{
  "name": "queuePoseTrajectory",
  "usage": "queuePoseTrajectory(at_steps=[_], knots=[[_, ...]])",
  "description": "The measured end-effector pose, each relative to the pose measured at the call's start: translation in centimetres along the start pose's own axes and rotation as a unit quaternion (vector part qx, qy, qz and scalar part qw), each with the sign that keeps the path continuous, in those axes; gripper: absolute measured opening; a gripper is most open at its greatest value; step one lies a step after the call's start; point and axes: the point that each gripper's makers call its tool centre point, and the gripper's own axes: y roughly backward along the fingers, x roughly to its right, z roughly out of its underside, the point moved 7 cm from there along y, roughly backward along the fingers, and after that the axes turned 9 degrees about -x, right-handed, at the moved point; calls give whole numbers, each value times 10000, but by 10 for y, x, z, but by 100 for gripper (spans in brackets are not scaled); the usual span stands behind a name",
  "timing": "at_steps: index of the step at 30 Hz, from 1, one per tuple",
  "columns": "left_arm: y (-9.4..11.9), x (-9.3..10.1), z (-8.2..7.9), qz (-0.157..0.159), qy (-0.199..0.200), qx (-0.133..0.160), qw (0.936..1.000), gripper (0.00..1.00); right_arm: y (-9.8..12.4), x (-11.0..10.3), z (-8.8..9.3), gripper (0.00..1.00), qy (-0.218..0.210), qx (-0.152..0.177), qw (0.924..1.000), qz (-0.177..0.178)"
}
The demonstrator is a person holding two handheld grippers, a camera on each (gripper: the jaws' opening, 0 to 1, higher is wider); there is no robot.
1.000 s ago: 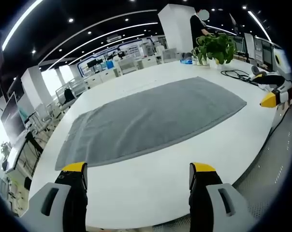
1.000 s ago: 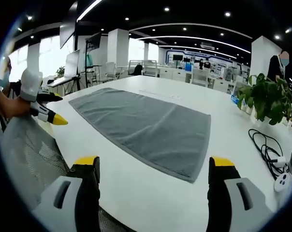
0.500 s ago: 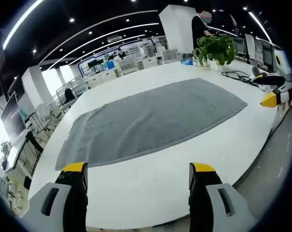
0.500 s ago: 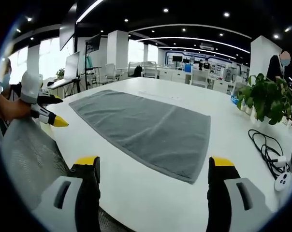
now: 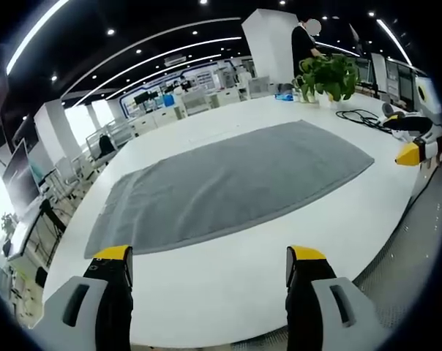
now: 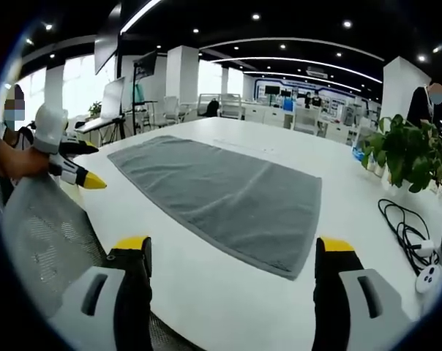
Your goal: Fold the towel on the table until its edges align and the towel forms a compact rectangular stack.
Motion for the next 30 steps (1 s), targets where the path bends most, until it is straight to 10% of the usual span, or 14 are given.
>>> queuePoseTrajectory(at_steps=[15,30], knots=[[6,15,-12,743,-499,-178,9958,85,28,24,-22,94,225,138,9993,-270],[37,57,-112,1684,-888,801,9784,77,72,78,-105,95,1376,685,9862,-608]])
